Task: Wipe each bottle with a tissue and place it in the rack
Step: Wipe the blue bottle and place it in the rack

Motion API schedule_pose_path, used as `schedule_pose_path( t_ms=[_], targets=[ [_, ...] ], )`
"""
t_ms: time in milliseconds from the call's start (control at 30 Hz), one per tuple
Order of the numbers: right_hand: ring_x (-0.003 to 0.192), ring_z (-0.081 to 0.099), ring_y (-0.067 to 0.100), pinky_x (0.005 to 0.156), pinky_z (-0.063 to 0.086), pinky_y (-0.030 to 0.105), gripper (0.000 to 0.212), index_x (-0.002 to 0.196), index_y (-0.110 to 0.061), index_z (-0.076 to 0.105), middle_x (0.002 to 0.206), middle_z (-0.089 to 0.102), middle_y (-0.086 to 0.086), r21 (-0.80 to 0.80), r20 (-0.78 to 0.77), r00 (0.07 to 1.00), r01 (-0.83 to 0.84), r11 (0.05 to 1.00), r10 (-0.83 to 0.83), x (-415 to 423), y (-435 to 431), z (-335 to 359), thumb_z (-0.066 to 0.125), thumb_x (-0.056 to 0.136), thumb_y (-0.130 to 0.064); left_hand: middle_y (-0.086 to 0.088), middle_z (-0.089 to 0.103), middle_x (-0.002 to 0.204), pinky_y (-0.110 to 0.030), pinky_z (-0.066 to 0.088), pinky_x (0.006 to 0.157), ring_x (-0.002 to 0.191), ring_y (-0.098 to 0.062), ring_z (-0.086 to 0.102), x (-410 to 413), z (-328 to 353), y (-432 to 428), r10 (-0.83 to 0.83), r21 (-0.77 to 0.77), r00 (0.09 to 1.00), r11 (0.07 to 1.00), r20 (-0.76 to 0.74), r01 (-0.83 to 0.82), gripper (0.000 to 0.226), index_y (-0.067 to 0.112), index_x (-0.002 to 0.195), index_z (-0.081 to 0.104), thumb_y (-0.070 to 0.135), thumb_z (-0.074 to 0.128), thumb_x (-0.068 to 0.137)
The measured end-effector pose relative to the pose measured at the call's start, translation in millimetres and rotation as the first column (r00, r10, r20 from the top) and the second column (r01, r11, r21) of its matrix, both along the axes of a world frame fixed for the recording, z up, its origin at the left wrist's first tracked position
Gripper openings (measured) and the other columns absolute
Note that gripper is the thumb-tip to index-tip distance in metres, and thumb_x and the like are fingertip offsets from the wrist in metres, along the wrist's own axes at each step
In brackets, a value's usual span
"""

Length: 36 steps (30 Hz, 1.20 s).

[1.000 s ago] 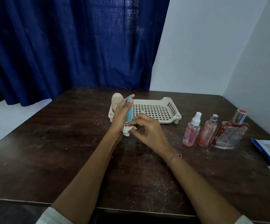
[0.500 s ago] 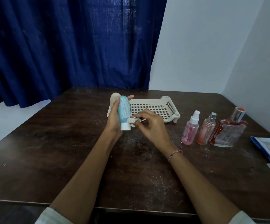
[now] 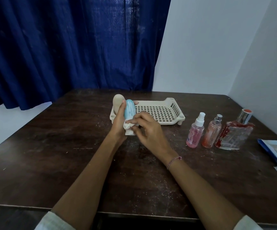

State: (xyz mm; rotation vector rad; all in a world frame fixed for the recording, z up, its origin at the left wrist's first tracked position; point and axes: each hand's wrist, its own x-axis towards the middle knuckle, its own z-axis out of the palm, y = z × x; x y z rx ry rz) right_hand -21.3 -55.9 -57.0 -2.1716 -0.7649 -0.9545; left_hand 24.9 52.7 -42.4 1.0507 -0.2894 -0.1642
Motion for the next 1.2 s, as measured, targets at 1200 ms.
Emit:
schedule_pose_path(
  t_ms=[1200],
  targets=[
    [0.100,0.050,0.013,0.099,0.039,0.022,0.024,0.104,-0.004,0.068,0.097,0.060,0.009,-0.023,0.047,0.998,0.041,0.999,-0.040,-4.2,-8.0,4.7,0.067,0.081,-0.003,-0.005,0.067,0.088,-0.023,0.054,0.070,0.079,-0.014,0.066,-3.3,0.3,1.1,-0.146,0.058,0.978,0.986,-0.147,0.156,0.053,0.010,0.103,0.063,0.053,0.033,0.095]
  ],
)
